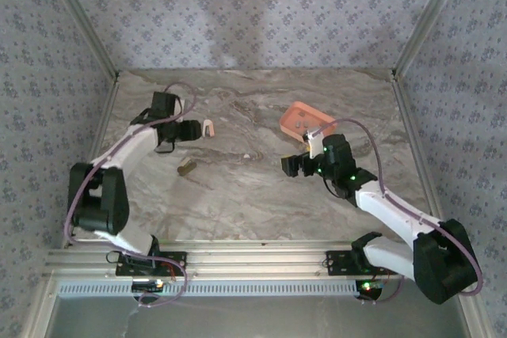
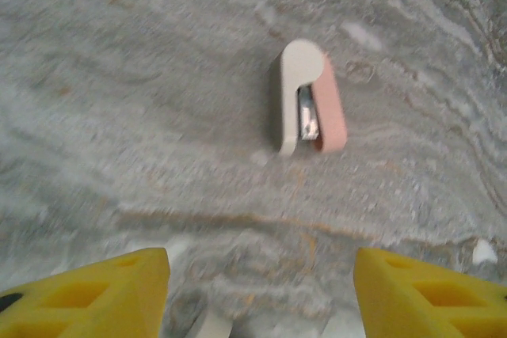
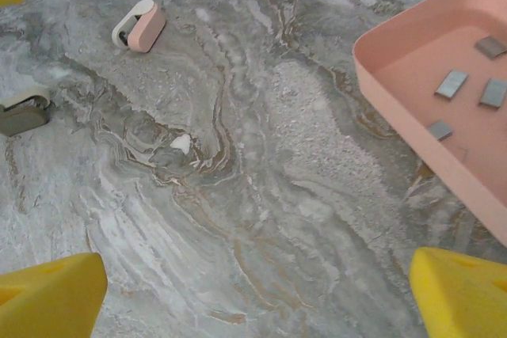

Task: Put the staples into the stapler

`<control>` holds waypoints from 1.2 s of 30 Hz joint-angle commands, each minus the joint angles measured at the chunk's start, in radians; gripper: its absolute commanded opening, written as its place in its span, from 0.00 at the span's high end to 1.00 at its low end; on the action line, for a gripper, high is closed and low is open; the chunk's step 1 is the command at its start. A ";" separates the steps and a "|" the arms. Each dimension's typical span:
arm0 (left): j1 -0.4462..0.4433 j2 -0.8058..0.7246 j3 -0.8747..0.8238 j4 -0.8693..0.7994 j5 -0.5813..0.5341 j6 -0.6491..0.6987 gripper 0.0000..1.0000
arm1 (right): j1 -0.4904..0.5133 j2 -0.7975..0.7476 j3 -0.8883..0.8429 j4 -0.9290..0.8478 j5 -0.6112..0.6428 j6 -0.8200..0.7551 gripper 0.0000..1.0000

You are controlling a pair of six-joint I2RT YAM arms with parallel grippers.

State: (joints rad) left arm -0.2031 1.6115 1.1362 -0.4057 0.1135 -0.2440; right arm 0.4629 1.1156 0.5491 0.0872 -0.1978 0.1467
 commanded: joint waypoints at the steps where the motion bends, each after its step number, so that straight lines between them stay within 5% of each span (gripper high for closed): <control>1: -0.031 0.113 0.122 -0.068 -0.017 -0.009 0.38 | 0.025 0.026 0.028 0.030 0.017 0.031 0.00; 14: -0.094 0.449 0.430 -0.188 -0.072 -0.011 0.41 | 0.062 0.069 0.031 0.043 0.041 0.036 0.00; 28: -0.108 0.513 0.457 -0.229 -0.130 0.002 0.46 | 0.063 0.066 0.030 0.042 0.055 0.022 0.00; 36: -0.111 0.514 0.453 -0.233 -0.132 0.012 0.61 | 0.062 0.059 0.029 0.049 0.061 0.030 0.00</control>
State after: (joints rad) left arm -0.3080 2.1052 1.5646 -0.6071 -0.0082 -0.2432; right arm 0.5198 1.1809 0.5564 0.1173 -0.1528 0.1688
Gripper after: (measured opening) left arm 0.400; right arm 0.998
